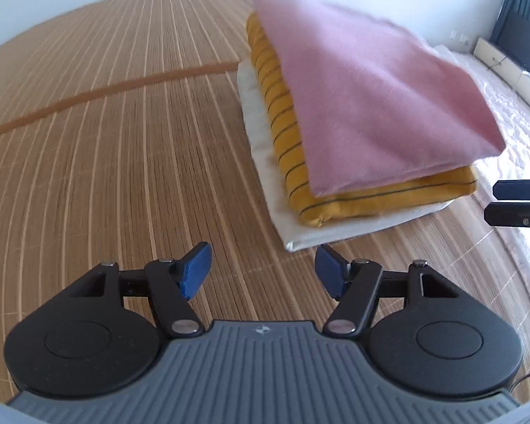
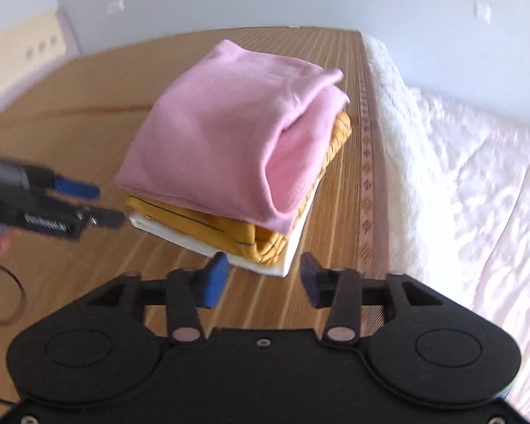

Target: Fold clothes

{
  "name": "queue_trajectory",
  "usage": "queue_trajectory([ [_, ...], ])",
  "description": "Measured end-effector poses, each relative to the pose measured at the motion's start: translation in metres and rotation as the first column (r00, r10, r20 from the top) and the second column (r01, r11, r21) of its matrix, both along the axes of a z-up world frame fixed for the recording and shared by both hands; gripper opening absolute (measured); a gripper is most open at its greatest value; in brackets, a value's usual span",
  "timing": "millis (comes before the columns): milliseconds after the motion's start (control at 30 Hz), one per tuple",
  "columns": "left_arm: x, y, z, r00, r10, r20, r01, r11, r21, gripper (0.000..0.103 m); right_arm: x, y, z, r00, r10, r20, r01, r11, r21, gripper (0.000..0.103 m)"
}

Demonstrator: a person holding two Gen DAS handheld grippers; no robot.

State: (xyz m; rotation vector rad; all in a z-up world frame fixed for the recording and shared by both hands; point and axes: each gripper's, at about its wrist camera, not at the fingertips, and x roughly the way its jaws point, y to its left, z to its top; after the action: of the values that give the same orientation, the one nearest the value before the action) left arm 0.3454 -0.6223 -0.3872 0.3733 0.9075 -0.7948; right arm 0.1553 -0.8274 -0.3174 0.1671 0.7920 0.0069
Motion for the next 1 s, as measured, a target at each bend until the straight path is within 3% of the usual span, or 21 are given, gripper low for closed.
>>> queue_trajectory([
  [67,0.002,-0.008,-0.008,0.999,-0.019,0.036,0.017,0.999,0.052,0.070,0.005,0.001,-0.010,1.000,-0.001,-0.025,0.001,1.000,0.016,0.046],
  [200,0.009,-0.013,-0.011,0.999,-0.029,0.029,0.028,1.000,0.010,0.071,0.010,0.006,-0.019,0.999,-0.017,-0.049,0.022,0.995,0.095,0.045],
  [367,0.003,-0.035,-0.009,0.987,-0.160,0.022,0.160,0.987,0.019,0.070,0.008,0.019,-0.021,0.999,0.008,-0.031,-0.005,0.996,0.092,0.045],
  [500,-0.015,-0.062,-0.007,0.966,-0.246,0.075,0.240,0.968,0.078,0.070,0.000,0.016,-0.017,1.000,-0.008,-0.029,0.011,0.995,0.100,0.048],
  [1000,-0.026,-0.064,-0.005,0.983,-0.169,0.077,0.165,0.985,0.055,0.071,-0.019,0.004,-0.013,0.998,-0.056,-0.041,0.059,0.996,0.066,0.049],
])
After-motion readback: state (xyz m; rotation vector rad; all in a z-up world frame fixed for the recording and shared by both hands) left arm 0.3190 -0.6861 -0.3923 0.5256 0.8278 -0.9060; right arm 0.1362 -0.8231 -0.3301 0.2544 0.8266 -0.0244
